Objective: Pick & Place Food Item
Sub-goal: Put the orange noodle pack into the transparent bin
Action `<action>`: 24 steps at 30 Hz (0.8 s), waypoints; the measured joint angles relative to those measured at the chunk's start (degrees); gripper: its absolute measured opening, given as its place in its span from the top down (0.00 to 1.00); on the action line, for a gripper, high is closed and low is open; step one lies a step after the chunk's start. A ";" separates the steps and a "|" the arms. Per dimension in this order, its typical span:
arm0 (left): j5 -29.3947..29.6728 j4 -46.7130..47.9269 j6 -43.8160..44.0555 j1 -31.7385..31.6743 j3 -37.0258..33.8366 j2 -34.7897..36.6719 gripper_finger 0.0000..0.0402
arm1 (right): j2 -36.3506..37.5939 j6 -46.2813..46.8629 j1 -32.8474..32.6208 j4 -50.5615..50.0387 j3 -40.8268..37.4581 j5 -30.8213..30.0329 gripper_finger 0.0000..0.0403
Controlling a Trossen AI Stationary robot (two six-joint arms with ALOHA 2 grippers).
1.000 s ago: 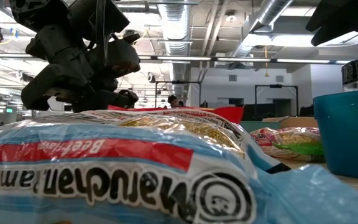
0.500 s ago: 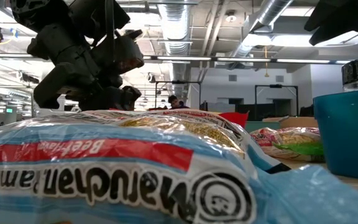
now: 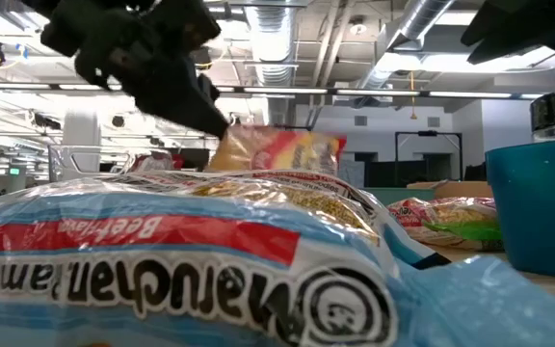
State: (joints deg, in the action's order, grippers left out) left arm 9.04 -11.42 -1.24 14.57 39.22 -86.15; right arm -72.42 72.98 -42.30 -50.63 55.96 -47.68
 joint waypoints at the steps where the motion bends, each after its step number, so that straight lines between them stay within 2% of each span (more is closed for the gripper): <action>1: 0.00 0.46 0.00 0.00 -0.02 1.13 1.00 | 0.00 -0.08 0.00 0.00 0.00 -0.40 0.60; 9: 0.06 0.44 -0.02 0.00 -0.02 7.21 1.00 | 0.00 -0.07 0.02 -0.04 0.00 -0.44 0.60; 24: 8.97 7.91 -4.31 -0.02 -0.02 20.41 1.00 | 0.00 -2.24 2.22 0.17 0.00 -0.37 0.60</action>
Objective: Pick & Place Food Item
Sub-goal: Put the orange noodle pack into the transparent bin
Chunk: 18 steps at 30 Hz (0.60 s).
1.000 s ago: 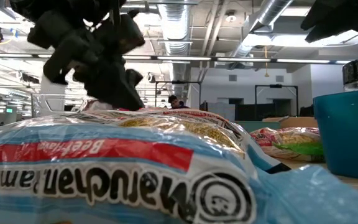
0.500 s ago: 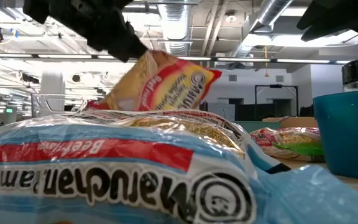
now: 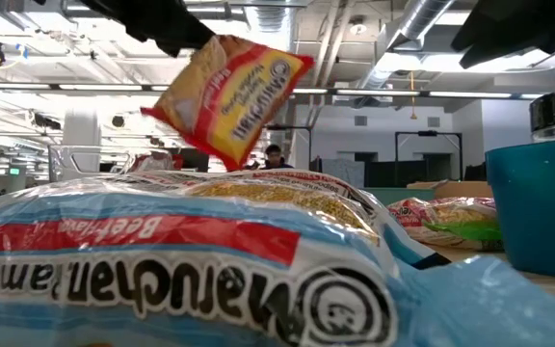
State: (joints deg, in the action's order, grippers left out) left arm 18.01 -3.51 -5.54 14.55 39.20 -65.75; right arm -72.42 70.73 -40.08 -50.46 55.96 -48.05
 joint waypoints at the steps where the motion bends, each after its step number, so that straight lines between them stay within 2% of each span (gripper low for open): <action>1: 0.79 0.15 -0.49 0.00 0.00 0.86 1.00 | 0.00 -0.58 0.28 0.00 0.00 0.00 0.60; 10: 6.44 3.45 -5.62 0.00 0.02 8.88 1.00 | 0.00 -1.32 1.73 -0.02 0.00 -0.02 0.60; 18: 13.84 7.51 -11.89 -0.75 0.02 15.83 1.00 | 0.00 -2.38 1.69 -0.02 0.00 -0.02 0.60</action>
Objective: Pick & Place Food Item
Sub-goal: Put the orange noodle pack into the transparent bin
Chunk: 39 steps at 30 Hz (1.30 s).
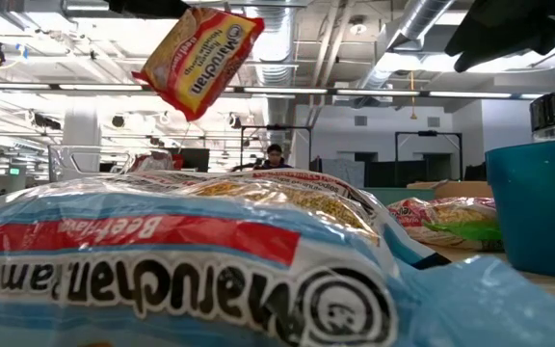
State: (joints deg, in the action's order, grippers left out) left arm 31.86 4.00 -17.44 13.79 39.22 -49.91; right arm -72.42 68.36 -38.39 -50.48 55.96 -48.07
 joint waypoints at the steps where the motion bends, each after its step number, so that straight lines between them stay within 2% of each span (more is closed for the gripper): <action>1: 0.49 0.40 -0.46 -0.47 0.00 0.82 1.00 | 0.00 0.00 0.00 0.00 0.00 0.00 0.60; 12: 3.74 7.68 -0.76 -11.56 0.00 8.54 1.00 | 0.00 0.02 -0.02 0.00 0.00 0.00 0.60; 25: 3.56 18.12 -0.45 -23.89 0.00 9.49 1.00 | 0.00 0.15 -0.04 0.01 0.00 0.00 0.60; 33: 3.48 22.34 3.14 -28.50 0.00 9.49 1.00 | 0.00 0.11 -0.04 0.02 0.00 0.00 0.60; 39: 2.81 25.49 7.77 -28.99 -0.34 9.26 1.00 | 0.00 0.04 -0.04 0.00 0.00 0.00 0.60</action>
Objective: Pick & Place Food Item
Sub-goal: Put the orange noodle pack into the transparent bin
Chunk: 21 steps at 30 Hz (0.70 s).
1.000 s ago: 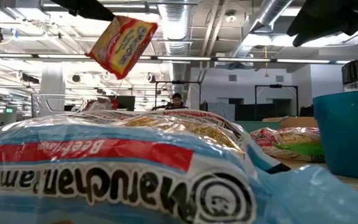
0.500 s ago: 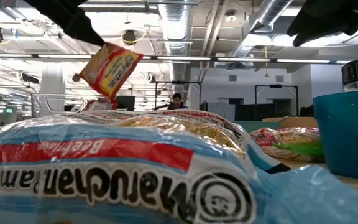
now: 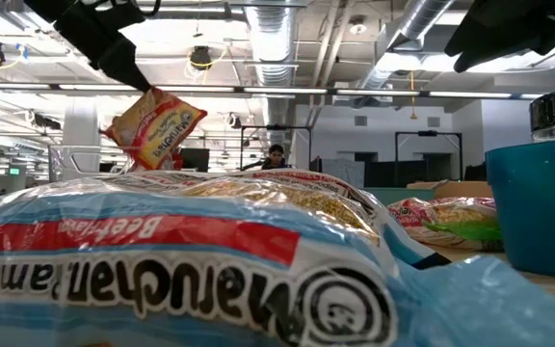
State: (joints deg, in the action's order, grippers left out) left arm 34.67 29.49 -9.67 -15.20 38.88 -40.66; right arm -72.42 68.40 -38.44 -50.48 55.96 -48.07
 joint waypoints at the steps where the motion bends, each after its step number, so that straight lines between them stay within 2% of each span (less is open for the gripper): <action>1: -0.46 -0.12 0.61 0.00 -0.43 0.04 1.00 | 0.00 0.00 0.00 0.00 0.00 0.00 0.60; 15: -0.41 -5.21 4.57 0.00 -8.73 0.02 1.00 | 0.00 0.01 0.00 0.00 0.00 0.00 0.60; 21: 2.61 -9.75 6.02 0.00 -11.80 0.02 1.00 | 0.00 0.02 0.00 0.00 0.00 0.00 0.60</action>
State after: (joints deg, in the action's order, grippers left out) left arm 37.28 19.74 -3.65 -15.20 27.08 -40.64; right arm -72.42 68.42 -38.44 -50.48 55.96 -48.07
